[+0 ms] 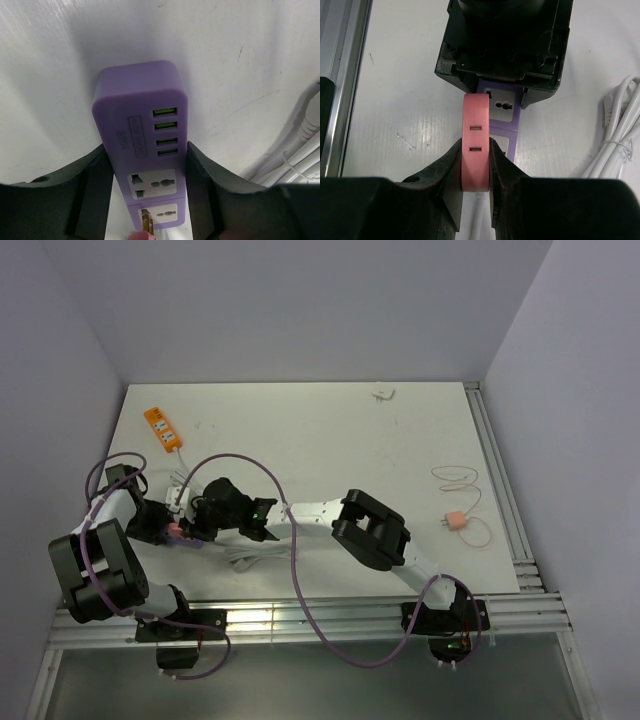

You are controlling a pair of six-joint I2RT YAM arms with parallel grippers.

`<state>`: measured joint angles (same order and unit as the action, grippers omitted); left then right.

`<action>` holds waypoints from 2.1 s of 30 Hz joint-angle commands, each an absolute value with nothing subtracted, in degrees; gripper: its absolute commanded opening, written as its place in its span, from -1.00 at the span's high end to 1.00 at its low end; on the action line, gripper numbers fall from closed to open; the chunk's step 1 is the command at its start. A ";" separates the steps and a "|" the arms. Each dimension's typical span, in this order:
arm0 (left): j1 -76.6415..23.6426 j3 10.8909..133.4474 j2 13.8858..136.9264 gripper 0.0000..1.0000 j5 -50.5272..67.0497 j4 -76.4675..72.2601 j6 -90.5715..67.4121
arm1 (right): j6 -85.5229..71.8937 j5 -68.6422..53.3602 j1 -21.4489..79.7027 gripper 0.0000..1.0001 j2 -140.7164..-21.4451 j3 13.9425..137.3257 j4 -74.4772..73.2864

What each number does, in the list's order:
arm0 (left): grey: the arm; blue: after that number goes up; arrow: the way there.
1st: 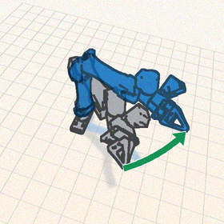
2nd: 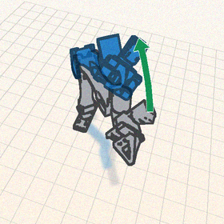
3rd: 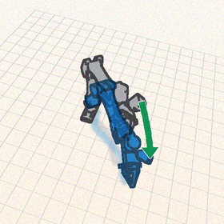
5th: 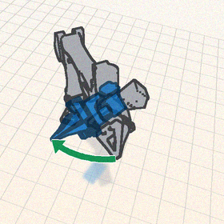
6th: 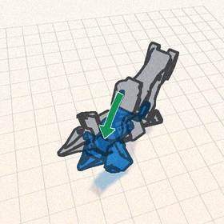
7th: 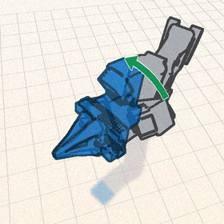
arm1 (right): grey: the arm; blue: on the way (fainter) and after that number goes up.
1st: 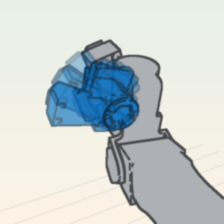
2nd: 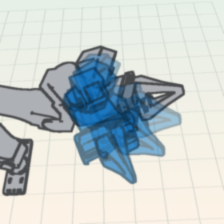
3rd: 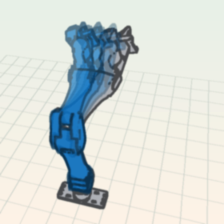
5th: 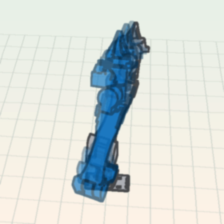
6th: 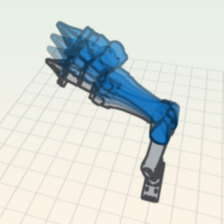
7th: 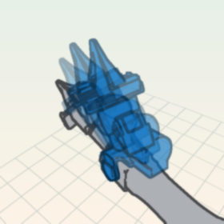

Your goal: Insert the plug

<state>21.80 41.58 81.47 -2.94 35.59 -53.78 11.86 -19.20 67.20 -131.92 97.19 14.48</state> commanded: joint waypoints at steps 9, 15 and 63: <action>20.30 36.74 84.64 0.99 0.44 38.32 -54.93 | 10.02 -16.61 67.41 1.00 -130.78 96.33 13.18; 20.21 36.91 84.38 0.99 0.26 38.58 -55.02 | 9.58 -15.73 67.50 1.00 -129.73 95.01 13.36; 20.30 32.61 82.44 0.99 5.01 39.46 -60.47 | 4.40 -15.56 66.71 1.00 -129.64 94.40 9.40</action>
<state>21.32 38.89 79.20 -2.15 34.26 -57.10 6.17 -17.82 66.50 -130.61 94.72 15.11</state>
